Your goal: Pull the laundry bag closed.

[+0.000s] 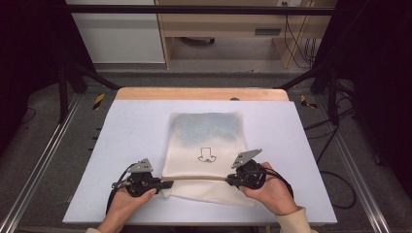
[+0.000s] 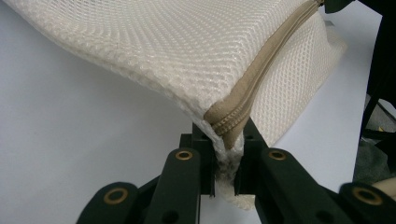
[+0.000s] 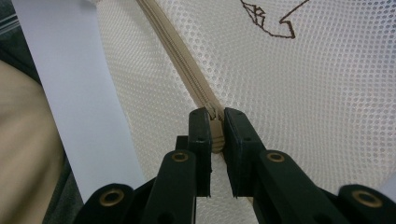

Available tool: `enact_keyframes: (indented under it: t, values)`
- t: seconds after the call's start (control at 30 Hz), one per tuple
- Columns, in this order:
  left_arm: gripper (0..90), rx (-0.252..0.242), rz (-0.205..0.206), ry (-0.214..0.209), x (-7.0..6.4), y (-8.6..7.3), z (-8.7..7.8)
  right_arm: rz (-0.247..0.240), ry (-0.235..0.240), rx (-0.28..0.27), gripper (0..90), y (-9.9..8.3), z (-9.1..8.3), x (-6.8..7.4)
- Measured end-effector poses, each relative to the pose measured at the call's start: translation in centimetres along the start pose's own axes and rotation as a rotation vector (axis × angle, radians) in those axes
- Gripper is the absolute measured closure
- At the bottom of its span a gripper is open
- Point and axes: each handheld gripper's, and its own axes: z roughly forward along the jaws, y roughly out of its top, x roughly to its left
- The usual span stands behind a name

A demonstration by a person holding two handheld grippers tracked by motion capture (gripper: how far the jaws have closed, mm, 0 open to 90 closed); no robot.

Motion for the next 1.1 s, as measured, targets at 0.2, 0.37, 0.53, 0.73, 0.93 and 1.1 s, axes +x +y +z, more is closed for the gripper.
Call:
enact_keyframes:
  t: [0.2,0.37,0.53,0.73,0.93,1.1]
  values:
    - [81.8,0.0,-0.003,-0.003,-0.1,0.0,0.0,0.01,0.003,-0.005,81.9,-0.2,0.0,-0.2]
    - [81.8,0.001,0.001,0.001,0.0,0.0,0.0,0.015,-0.004,0.004,81.9,-0.4,-0.1,-0.3]
    - [81.9,0.004,-0.001,-0.001,0.0,0.0,0.0,0.03,-0.015,0.007,81.9,-0.9,-0.3,-0.6]
    - [81.8,0.004,0.002,-0.001,-0.1,0.0,0.0,0.032,-0.008,0.007,81.8,-1.2,-0.5,-0.7]
    - [81.8,0.006,0.001,-0.001,0.0,0.0,0.0,0.046,-0.015,0.017,81.8,-1.6,-0.7,-1.0]
    - [81.8,0.006,0.002,0.001,0.0,0.0,0.0,0.054,-0.016,0.014,81.8,-1.9,-0.8,-1.2]
